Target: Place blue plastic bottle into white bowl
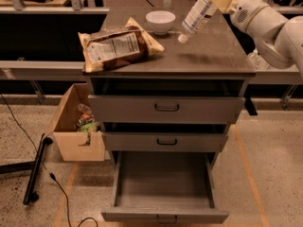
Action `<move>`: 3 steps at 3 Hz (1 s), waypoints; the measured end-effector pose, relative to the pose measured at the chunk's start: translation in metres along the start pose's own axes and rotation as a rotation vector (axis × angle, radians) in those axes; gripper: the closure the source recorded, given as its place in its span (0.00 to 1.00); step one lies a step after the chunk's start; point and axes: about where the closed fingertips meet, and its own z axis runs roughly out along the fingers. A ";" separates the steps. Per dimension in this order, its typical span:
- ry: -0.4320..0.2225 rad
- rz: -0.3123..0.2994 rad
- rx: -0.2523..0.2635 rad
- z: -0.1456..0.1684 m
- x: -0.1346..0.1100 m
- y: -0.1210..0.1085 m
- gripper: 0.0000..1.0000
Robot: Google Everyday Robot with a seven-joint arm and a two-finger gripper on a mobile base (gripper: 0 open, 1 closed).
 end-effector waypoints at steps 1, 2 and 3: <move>-0.086 -0.081 0.042 0.033 -0.011 -0.011 1.00; -0.133 -0.155 0.054 0.067 -0.017 -0.016 1.00; -0.142 -0.200 0.051 0.094 -0.012 -0.015 1.00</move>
Offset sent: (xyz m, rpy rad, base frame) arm 0.1051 0.0284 0.0487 -0.0813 -0.2611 -0.1620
